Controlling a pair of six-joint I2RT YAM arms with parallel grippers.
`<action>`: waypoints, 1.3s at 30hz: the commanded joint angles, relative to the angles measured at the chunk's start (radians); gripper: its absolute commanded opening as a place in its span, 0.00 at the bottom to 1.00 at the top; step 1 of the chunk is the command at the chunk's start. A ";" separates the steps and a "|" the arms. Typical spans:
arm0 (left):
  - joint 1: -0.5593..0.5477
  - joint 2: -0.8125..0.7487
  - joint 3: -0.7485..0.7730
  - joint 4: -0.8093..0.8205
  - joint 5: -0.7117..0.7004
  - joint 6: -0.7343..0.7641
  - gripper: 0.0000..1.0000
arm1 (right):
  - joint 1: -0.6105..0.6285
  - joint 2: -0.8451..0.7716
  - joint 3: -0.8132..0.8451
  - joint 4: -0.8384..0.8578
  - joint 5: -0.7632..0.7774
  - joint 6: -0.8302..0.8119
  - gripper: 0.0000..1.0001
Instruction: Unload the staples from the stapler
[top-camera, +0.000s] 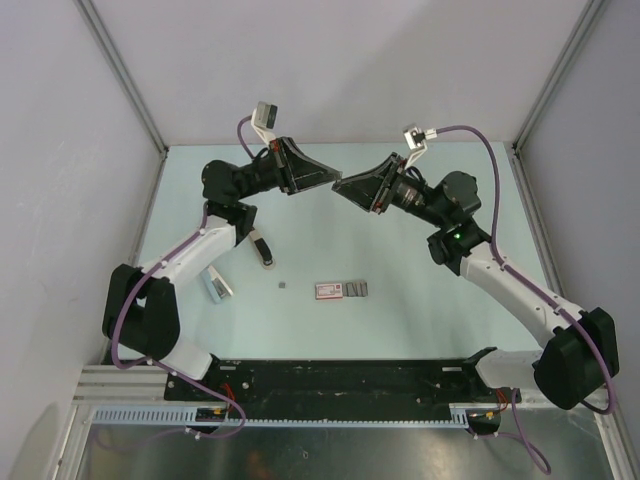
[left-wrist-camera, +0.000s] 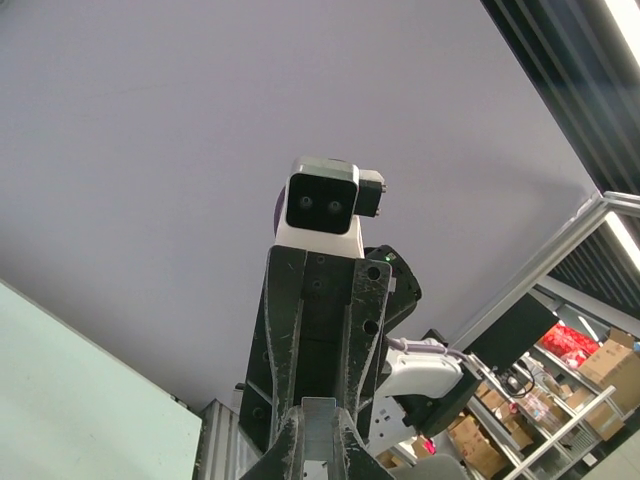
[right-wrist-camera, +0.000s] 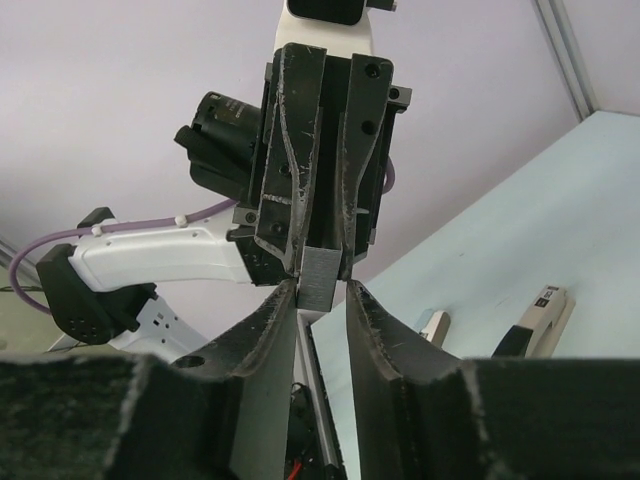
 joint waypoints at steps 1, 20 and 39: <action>-0.004 -0.025 0.016 0.037 0.005 0.029 0.00 | 0.007 -0.006 0.048 -0.017 -0.003 -0.022 0.29; 0.005 -0.047 -0.013 0.008 0.058 0.087 0.19 | -0.005 -0.071 0.046 -0.223 0.032 -0.149 0.00; 0.036 -0.094 0.154 -1.162 -0.137 1.032 0.66 | 0.114 -0.093 0.041 -0.818 0.245 -0.359 0.00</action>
